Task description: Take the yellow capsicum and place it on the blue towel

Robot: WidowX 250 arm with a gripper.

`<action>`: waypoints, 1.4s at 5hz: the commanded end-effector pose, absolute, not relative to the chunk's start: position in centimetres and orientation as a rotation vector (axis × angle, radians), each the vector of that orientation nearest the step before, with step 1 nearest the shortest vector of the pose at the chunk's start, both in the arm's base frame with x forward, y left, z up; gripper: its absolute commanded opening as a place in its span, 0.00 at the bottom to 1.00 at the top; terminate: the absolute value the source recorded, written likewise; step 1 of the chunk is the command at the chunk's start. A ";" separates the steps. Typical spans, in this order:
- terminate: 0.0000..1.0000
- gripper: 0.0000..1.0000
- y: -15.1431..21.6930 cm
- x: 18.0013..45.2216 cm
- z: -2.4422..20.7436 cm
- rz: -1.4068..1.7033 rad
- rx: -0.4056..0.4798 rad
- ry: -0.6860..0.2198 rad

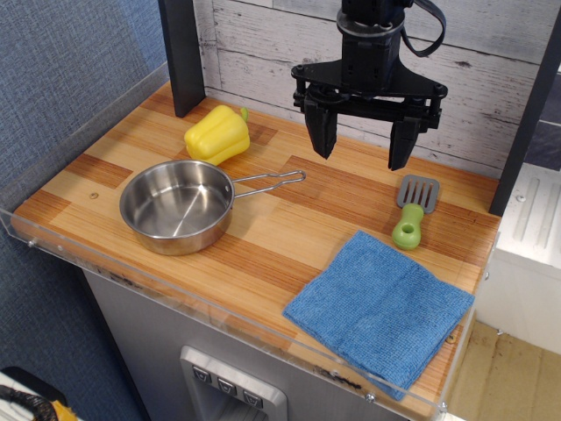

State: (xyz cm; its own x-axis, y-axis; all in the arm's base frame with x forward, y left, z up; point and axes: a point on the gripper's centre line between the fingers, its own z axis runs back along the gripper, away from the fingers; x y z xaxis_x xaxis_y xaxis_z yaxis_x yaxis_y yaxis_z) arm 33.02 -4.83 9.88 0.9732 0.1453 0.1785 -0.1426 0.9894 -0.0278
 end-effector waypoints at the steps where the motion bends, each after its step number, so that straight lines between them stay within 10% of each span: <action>1: 0.00 1.00 -4.8 33.0 9.9 0.145 -0.015 -0.181; 7: 0.00 1.00 4.0 32.3 10.7 0.271 -0.020 -0.237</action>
